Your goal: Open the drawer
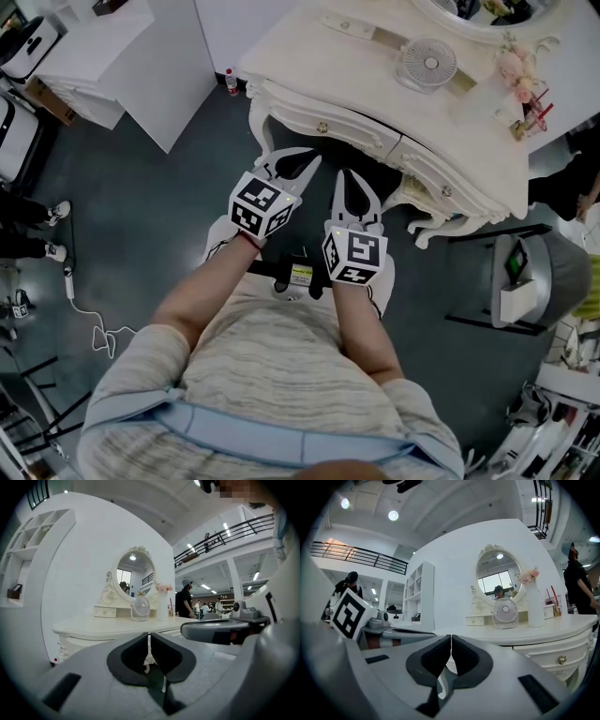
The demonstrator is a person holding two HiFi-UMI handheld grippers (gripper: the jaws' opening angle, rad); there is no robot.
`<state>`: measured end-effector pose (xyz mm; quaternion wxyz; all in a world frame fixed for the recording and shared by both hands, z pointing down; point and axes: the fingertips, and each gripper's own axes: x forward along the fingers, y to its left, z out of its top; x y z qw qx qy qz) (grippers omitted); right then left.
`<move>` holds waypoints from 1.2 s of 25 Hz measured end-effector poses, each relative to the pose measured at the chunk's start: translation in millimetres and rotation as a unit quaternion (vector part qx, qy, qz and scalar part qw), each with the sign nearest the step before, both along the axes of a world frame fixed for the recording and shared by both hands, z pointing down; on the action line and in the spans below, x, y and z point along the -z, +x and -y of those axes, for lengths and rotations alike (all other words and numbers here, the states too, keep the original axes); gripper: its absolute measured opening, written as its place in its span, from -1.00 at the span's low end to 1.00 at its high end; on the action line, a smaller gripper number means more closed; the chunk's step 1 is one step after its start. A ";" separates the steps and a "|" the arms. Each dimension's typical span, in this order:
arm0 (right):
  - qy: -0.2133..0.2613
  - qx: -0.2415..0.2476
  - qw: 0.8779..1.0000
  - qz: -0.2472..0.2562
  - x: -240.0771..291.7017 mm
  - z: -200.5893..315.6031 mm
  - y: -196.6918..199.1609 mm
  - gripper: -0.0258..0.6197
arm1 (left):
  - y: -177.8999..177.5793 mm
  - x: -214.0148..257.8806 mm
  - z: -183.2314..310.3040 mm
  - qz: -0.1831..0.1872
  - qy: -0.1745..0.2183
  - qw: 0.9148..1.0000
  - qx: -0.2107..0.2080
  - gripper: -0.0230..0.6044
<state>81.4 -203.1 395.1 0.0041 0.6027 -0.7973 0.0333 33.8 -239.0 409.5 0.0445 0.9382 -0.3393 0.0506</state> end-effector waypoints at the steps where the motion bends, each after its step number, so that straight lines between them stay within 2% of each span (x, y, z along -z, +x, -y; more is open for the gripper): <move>1: 0.000 -0.001 1.000 0.001 0.1 -0.1 1.0 -0.89 | -0.8 0.5 6.1 0.004 0.000 1.000 0.002 -0.88; 9: 0.005 0.001 1.000 0.002 1.4 -0.8 0.3 -0.89 | 3.3 -19.3 44.4 0.045 -0.018 0.999 0.013 -0.85; 12: 0.007 0.003 1.000 0.002 2.3 -0.2 -1.1 -0.89 | 9.3 -31.6 55.4 0.055 -0.029 0.998 0.013 -0.60; 18: 0.010 0.005 1.000 0.005 3.0 -1.1 0.1 -0.89 | 15.3 -58.5 79.1 0.076 -0.053 0.995 0.027 -0.41; 30: 0.018 -0.006 1.000 0.014 6.1 -1.2 6.8 -0.89 | 18.7 -106.1 114.9 0.101 -0.090 0.989 0.055 -0.34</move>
